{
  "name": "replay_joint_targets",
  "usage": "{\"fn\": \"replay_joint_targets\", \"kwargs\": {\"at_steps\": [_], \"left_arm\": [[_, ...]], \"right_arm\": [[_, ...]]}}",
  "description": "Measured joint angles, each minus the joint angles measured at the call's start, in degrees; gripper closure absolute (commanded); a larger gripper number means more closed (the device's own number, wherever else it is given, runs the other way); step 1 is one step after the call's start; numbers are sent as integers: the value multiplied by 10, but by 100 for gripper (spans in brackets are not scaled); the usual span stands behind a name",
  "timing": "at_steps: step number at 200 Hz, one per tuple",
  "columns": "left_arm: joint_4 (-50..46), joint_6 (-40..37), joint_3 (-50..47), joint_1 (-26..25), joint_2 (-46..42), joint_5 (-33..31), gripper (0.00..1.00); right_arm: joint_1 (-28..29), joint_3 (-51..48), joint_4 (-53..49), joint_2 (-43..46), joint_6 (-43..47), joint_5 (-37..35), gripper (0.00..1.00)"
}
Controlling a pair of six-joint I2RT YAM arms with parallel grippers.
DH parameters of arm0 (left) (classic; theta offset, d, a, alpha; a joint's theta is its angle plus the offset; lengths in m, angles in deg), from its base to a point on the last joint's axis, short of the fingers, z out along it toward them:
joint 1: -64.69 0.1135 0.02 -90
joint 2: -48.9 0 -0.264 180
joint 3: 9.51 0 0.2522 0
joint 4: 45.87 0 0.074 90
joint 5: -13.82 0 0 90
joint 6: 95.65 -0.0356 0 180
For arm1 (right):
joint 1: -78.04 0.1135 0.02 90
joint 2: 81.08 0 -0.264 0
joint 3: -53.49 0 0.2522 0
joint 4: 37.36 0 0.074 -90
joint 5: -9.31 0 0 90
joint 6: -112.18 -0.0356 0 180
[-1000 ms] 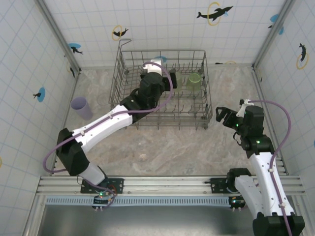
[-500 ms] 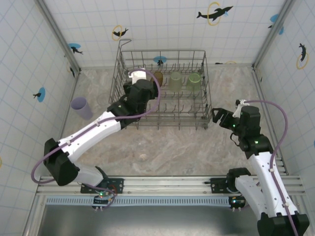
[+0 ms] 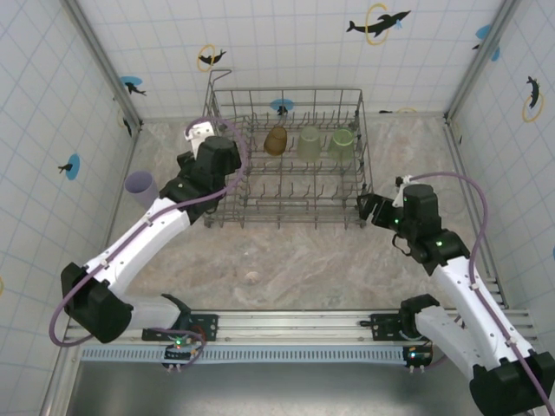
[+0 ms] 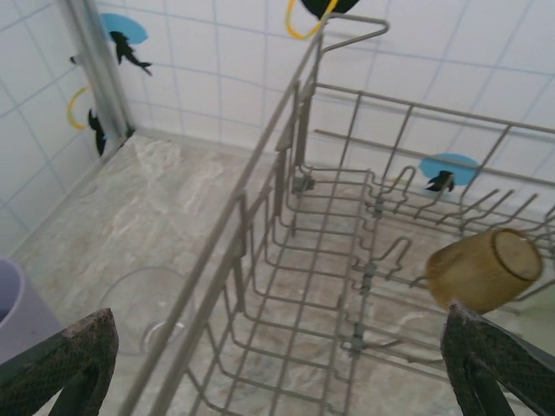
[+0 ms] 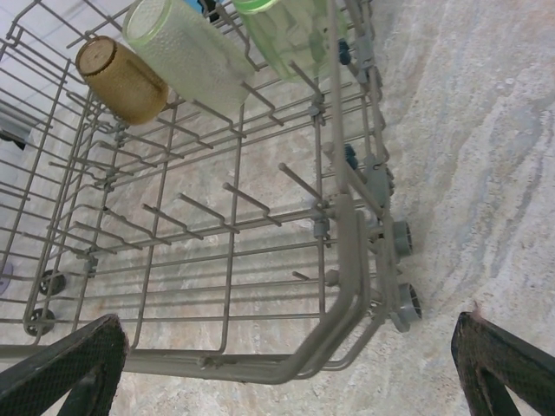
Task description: Load the cups into the dish rack
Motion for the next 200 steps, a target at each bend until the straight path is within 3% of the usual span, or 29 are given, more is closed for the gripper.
{"fn": "replay_joint_targets", "kwargs": {"at_steps": [75,108,200], "left_arm": [[-20,8,-9,79,-20,10,2],[-21,8,-15,141,-20,13,2],[-19,6,-70,276,-20,99,3]], "right_arm": [[23,14,3,-16,1,-31,1],[26,28,2,-14,3,-38,0],[27,53,-21,12,4,-53,0]]}}
